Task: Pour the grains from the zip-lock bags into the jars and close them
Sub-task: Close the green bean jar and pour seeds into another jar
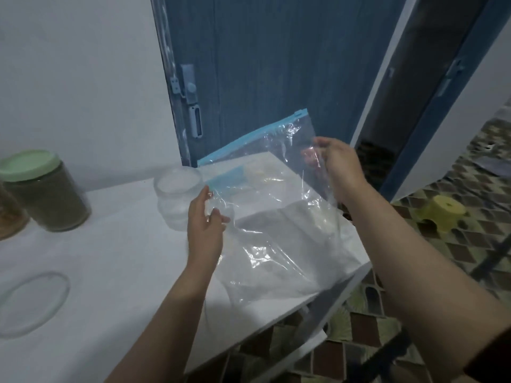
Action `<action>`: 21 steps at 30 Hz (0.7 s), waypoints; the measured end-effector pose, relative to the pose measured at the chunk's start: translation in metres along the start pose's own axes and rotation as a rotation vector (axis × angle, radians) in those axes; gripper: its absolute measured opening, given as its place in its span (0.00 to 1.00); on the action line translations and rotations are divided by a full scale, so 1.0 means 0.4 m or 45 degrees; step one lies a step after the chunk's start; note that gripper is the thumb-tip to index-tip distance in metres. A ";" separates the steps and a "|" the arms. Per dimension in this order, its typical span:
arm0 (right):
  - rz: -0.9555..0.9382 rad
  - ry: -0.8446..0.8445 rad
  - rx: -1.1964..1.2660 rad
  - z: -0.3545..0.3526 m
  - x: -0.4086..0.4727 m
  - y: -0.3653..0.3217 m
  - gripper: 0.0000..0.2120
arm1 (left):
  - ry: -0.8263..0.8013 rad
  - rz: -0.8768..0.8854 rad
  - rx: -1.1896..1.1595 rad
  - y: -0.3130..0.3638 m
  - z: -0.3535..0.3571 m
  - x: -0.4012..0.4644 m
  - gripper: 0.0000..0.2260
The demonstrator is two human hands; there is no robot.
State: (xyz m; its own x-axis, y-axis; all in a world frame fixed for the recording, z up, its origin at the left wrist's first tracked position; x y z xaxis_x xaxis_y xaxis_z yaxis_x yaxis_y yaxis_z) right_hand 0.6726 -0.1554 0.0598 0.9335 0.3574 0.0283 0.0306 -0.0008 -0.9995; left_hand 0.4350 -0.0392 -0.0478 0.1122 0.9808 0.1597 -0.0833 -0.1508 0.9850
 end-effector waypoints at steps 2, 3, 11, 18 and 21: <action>-0.121 -0.148 -0.205 0.002 0.034 0.005 0.09 | 0.028 -0.051 0.046 -0.021 0.026 0.000 0.22; -0.171 -0.243 -0.257 0.003 0.047 0.012 0.09 | 0.037 -0.078 0.070 -0.034 0.038 0.001 0.22; -0.212 -0.694 -1.164 0.034 0.233 0.228 0.29 | 0.112 -0.156 0.236 -0.113 0.117 0.031 0.22; -0.184 -0.644 -1.227 0.024 0.279 0.272 0.14 | 0.165 -0.204 0.493 -0.149 0.155 0.046 0.23; -0.198 -0.570 -1.062 0.009 0.290 0.204 0.22 | 0.170 -0.176 0.687 -0.148 0.157 0.049 0.25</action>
State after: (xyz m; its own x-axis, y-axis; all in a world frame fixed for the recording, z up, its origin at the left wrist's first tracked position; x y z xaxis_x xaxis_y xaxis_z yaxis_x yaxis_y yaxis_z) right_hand 0.7821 -0.1105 -0.0187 0.6798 0.7331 -0.0203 0.5483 -0.5264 -0.6499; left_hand 0.5045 -0.0189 -0.0988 -0.0426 0.9977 0.0519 0.4445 -0.0276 0.8954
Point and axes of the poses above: each hand's wrist, its own x-axis towards the middle knuckle, its own z-axis out of the palm, y = z × x, the point moved 5 cm from there along x, towards the middle knuckle, and after that the axes turned 12 degrees about y, right-handed, at the moved point
